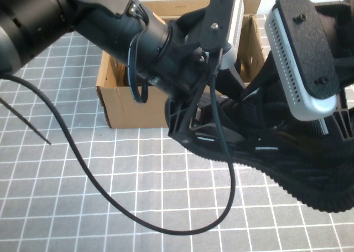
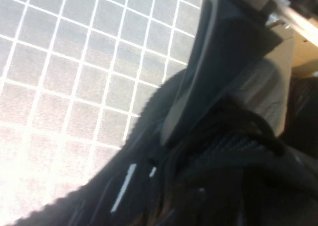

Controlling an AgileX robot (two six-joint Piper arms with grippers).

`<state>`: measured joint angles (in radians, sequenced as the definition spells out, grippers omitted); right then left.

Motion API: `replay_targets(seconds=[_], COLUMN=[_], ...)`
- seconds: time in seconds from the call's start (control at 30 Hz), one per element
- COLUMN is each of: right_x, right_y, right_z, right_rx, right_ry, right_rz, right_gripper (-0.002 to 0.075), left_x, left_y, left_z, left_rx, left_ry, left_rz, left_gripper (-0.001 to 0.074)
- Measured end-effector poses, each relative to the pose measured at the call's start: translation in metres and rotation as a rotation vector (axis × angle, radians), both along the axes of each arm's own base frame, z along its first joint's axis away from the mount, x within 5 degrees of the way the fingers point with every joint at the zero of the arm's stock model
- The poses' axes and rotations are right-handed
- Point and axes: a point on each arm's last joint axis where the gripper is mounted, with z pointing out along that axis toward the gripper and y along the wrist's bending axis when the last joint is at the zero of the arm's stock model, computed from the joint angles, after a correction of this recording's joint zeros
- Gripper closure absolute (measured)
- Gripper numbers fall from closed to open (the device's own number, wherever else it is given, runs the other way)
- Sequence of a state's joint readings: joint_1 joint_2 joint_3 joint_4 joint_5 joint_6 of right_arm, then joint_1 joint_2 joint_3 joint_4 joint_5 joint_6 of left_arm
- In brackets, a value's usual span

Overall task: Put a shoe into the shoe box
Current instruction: Hand over the shoe, then place the shoe in the shoe box

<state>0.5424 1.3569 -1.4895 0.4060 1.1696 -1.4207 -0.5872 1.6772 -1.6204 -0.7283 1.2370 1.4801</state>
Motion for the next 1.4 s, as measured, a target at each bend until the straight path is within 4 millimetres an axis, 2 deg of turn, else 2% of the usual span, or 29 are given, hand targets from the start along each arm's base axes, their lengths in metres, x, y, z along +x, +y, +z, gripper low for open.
replay_targets(seconds=[0.27,0.33,0.5,0.6,0.77,0.83,1.0,1.07,1.23,1.33,1.4], right_x=[0.003,0.003,0.004,0.004,0.004,0.005,0.008,0.006,-0.007,-0.023,-0.036], right_y=[0.0,0.0,0.0,0.0,0.001,0.001,-0.002,-0.007,-0.027,-0.041,-0.05], right_z=[0.001,0.002,0.002,0.002,0.001,0.001,0.001,0.004,0.018,0.029,0.037], right_rx=[0.009,0.011,0.011,0.015,0.049,0.071,0.1,0.114,0.132,0.157,0.184], right_ry=[-0.035,-0.037,-0.038,-0.029,0.05,0.085,0.152,0.172,0.175,0.174,0.186], right_rz=[-0.017,-0.018,-0.019,-0.029,-0.117,-0.164,-0.306,-0.385,-0.568,-0.647,-0.686], right_gripper=[0.0727,0.0727,0.0728,0.0728,0.0696,0.0632,0.0396,0.0354,0.0335,0.038,0.0442], left_x=[0.003,0.003,0.003,0.003,0.003,0.004,0.01,0.014,0.022,0.026,0.028], left_y=[-0.003,-0.003,-0.003,-0.003,-0.003,-0.003,-0.001,0.0,0.002,0.002,0.001], left_z=[-0.004,-0.004,-0.004,-0.004,-0.004,-0.006,-0.012,-0.013,-0.016,-0.016,-0.015], left_rx=[-0.012,-0.012,-0.013,-0.013,-0.01,0.007,0.058,0.075,0.102,0.097,0.082], left_ry=[0.018,0.018,0.018,0.018,0.035,0.038,0.031,0.011,-0.031,-0.057,-0.074], left_rz=[0.005,0.005,0.008,0.01,0.027,0.036,0.089,0.121,0.198,0.232,0.25], left_gripper=[0.0377,0.0431,0.0631,0.0685,0.07,0.0702,0.0705,0.0705,0.0712,0.0713,0.0713])
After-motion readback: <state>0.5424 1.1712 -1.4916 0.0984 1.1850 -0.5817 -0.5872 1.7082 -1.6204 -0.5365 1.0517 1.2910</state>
